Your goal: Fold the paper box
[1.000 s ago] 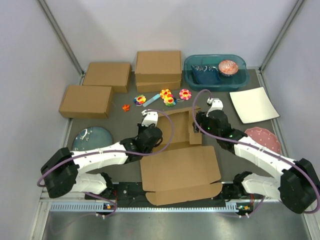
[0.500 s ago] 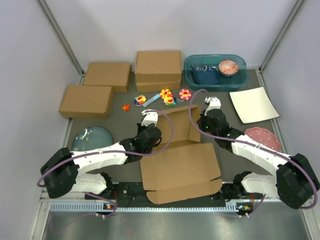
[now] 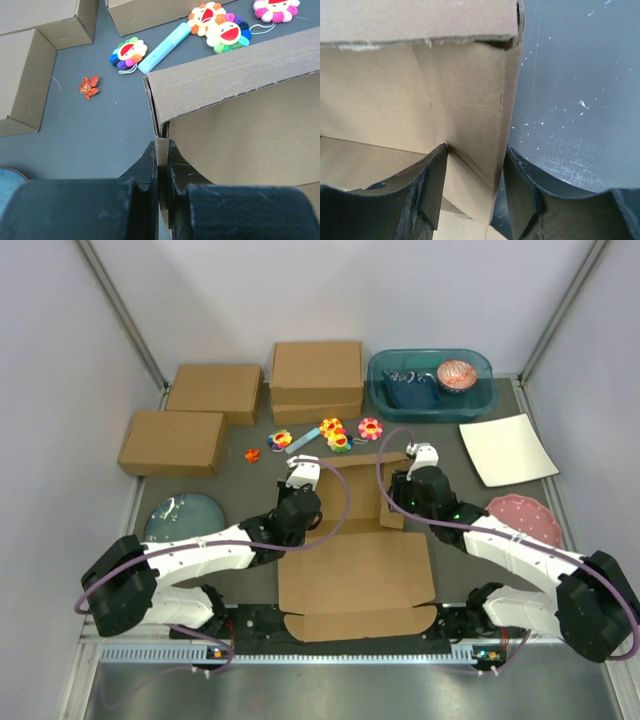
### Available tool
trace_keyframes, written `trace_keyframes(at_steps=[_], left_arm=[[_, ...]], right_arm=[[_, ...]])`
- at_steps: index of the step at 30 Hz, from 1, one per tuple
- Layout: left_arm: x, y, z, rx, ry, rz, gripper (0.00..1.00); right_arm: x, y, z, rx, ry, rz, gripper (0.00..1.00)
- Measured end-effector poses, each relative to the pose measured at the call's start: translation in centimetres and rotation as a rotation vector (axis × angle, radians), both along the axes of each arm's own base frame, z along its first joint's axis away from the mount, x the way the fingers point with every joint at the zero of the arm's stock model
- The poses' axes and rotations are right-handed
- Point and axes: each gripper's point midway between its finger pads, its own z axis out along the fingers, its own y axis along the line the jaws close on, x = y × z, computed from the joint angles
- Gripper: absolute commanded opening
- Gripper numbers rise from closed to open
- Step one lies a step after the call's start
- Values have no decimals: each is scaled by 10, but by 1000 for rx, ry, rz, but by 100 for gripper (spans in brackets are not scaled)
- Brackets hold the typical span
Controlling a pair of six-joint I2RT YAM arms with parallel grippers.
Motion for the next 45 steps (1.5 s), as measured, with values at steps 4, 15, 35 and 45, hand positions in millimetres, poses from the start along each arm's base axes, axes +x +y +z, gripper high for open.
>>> trace_keyframes(at_steps=[4,15,35,45], left_arm=[[0,0,-1,7,4,-5,0],[-1,2,-4,16,11,-4,0],[-3,-6,-5,5,20,-44,0],[-3,-4,-5,9,21,-37,0]], right_arm=[[3,0,-9,-21,13,-13,25],[2,-13,-11,-70,7,-88,37],[-34,-14,-37,-95,123,-23,9],[-33,-17,-40,-187,108,-81,9]])
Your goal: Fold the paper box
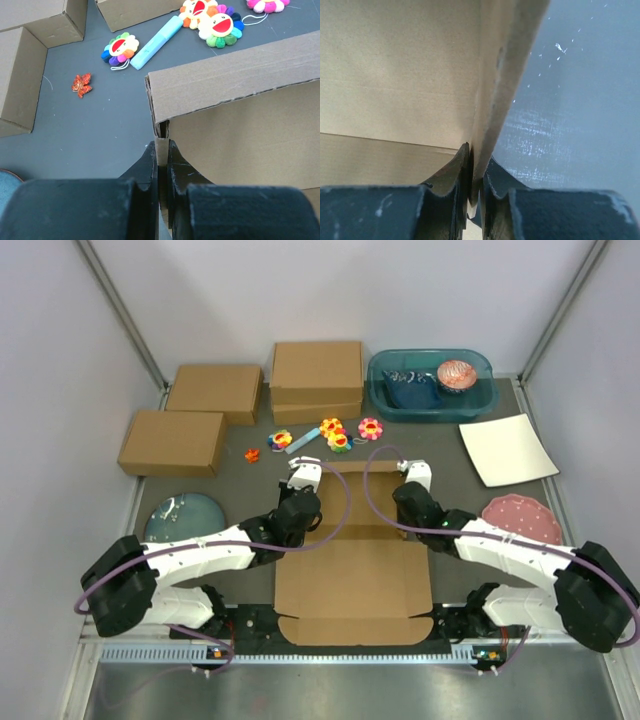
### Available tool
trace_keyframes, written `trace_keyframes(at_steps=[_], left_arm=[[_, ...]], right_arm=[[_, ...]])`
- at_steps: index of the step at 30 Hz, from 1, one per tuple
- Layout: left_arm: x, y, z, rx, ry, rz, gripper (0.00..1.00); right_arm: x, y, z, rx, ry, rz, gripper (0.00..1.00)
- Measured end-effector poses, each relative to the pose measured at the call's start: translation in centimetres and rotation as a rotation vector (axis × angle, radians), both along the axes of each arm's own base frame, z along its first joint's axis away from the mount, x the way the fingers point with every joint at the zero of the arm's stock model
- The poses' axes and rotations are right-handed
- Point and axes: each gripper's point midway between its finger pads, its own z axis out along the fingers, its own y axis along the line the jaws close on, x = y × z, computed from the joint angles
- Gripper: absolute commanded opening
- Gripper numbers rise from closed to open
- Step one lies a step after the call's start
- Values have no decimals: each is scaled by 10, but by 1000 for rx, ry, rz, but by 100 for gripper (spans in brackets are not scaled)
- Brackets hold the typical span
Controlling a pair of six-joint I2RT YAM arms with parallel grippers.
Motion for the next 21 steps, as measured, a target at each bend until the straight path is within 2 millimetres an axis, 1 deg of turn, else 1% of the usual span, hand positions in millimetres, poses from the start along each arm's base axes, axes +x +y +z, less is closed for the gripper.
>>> trace_keyframes(at_steps=[3,4,5,6,7,9,14,15,17,18,21], left_arm=[[0,0,0,0,1,0,0],[0,0,0,-3,-1,1,0],[0,-1,1,-5,-2,0,0],[0,-1,1,-8,-2,-2,0],[0,-1,1,-9,-3,-2,0],[0,-1,1,-8,-3,0,0],[-1,1,-2,-2,8,7,0],[-1,2,-2,-4,8,10,0],[-2,2,-3,-5,9,12,0],[-2,2,-4,-5,10,13,0],[-1,1,-2,-14,5,12,0]], right_arm=[[0,1,0,-14,-2,-8,34],[-2,2,-1,-11,3,-2,34],[-5,4,-3,-13,15,10,30],[-8,5,-6,-22,29,23,7],[-11,6,-9,-33,41,34,0],[-11,1,-14,-70,48,12,0],[-9,0,-13,-120,50,-47,0],[-9,0,-13,-132,48,-59,3],[-9,0,-13,-138,49,-72,23],[-9,0,-13,-138,50,-74,40],[-12,0,-13,-143,56,-60,55]])
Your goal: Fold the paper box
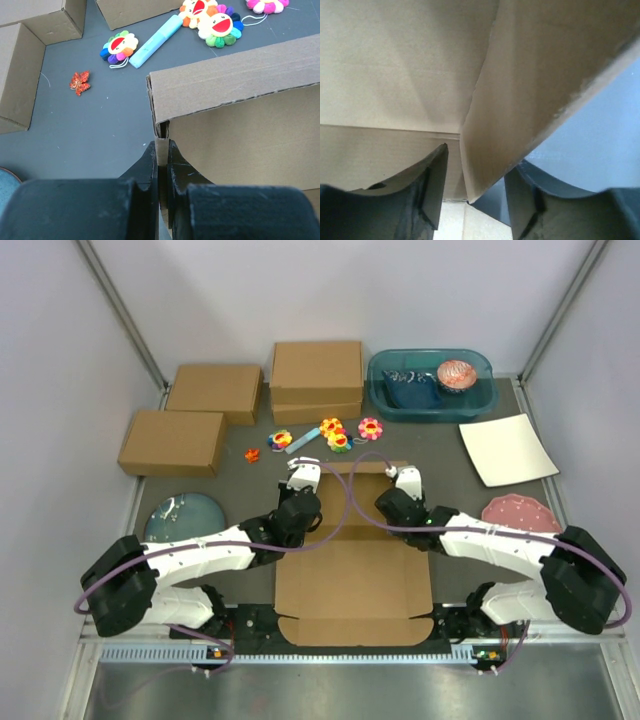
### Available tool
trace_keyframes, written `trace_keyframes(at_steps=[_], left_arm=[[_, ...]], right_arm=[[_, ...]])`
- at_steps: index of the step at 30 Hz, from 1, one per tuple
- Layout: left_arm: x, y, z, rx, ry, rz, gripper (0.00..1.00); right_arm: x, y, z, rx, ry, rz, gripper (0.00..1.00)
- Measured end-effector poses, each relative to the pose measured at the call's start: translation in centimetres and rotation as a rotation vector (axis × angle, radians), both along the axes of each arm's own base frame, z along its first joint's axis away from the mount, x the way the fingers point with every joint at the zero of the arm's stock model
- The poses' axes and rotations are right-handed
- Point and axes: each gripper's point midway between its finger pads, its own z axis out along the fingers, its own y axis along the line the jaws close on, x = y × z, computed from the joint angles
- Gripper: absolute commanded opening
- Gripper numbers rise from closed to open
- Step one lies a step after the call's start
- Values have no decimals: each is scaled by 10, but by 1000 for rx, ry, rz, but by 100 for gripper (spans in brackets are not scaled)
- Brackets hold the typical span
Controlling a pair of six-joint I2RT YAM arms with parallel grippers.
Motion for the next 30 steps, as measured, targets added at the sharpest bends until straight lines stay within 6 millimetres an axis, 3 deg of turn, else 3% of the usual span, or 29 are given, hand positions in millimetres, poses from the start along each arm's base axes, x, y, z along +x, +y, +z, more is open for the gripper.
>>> trace_keyframes(at_steps=[8,16,19,20,22,28,29,30], left_arm=[[-1,-1,0,-4,-2,-5,0],[-1,-3,-1,-7,-2,-11,0],[-1,-4,-1,-9,-1,-16,0],[-1,-4,-1,-10,0,-17,0],[-2,-5,-1,-11,0,-20,0],[-3,-2,-6,3,10,-17,0],[-3,-2,-6,3,10,-16,0],[-3,-2,-6,2,10,-16,0]], right_arm=[[4,5,35,62,-77,27,60],[28,1,56,75,-151,-13,49],[37,-5,56,69,-162,-33,35],[40,-6,54,63,-164,-38,19],[43,-7,48,40,-154,-33,0],[48,-8,47,38,-167,-59,0],[48,-8,46,39,-167,-59,13],[48,-8,46,40,-168,-59,17]])
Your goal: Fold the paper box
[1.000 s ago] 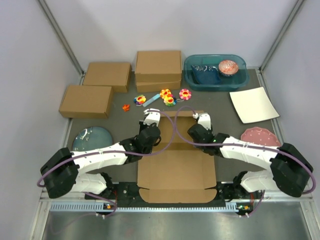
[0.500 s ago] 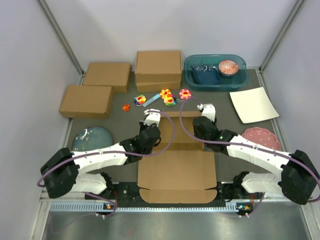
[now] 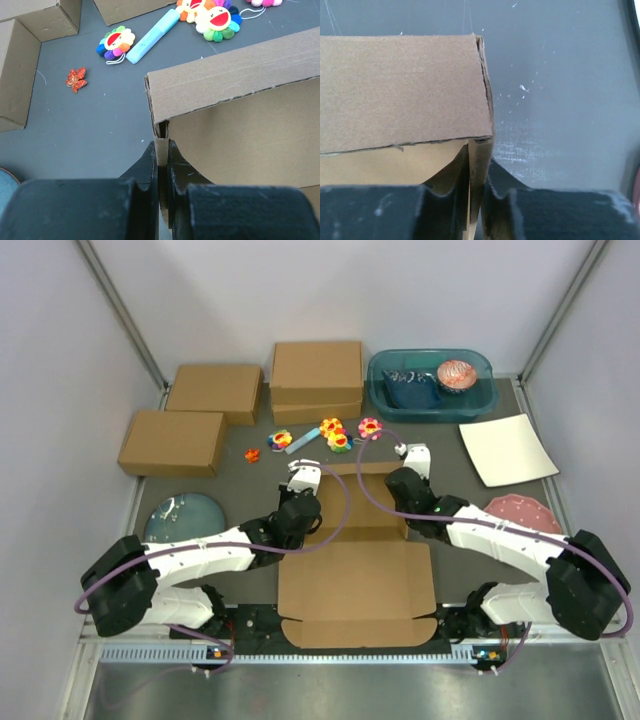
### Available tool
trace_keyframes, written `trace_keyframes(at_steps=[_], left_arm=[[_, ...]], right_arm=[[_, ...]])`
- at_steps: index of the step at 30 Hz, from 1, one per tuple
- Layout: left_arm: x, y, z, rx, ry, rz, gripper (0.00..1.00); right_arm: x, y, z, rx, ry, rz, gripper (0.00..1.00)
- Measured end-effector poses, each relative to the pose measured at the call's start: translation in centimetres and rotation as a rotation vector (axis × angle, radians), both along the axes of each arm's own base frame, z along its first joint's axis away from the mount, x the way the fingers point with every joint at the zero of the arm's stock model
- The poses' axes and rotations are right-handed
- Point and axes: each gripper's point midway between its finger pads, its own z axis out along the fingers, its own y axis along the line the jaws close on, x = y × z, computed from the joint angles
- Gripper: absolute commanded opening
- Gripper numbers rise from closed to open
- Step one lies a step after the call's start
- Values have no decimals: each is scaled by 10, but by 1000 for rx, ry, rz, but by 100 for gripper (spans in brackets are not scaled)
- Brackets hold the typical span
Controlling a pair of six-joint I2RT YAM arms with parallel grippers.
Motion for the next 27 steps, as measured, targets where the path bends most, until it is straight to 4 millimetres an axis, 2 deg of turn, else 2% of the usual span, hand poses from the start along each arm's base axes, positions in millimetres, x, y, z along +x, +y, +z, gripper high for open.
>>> trace_keyframes(at_steps=[1,2,5,6,7,8,9,12,13,16,23,27], left_arm=[[0,0,0,-1,-1,1,0],[0,0,1,-3,-2,1,0],[1,-1,2,-7,-6,2,0],[1,-1,1,-6,-4,3,0],[1,-1,1,-7,-4,4,0],[1,0,1,-7,-4,5,0],[1,0,1,-8,-4,6,0],[1,-1,2,-16,-8,6,2],[1,-2,2,-19,-7,7,5],[0,-3,0,-27,0,4,0],[-2,-4,-3,-40,3,-7,0],[-4,-3,1,-69,-32,-16,0]], right_arm=[[0,0,0,2,-3,1,15],[0,0,0,0,-6,0,0],[1,-1,0,1,-11,-1,0],[1,-1,0,5,-12,-4,3],[1,-1,0,5,-11,-4,16],[1,0,0,7,-12,-4,21],[0,0,0,10,-12,-1,23],[-4,-3,-1,5,-7,7,10],[-6,-4,-1,5,-6,10,0],[-8,-4,2,25,-7,13,0],[-14,-6,1,37,-6,25,0],[-18,-6,5,64,-61,54,0]])
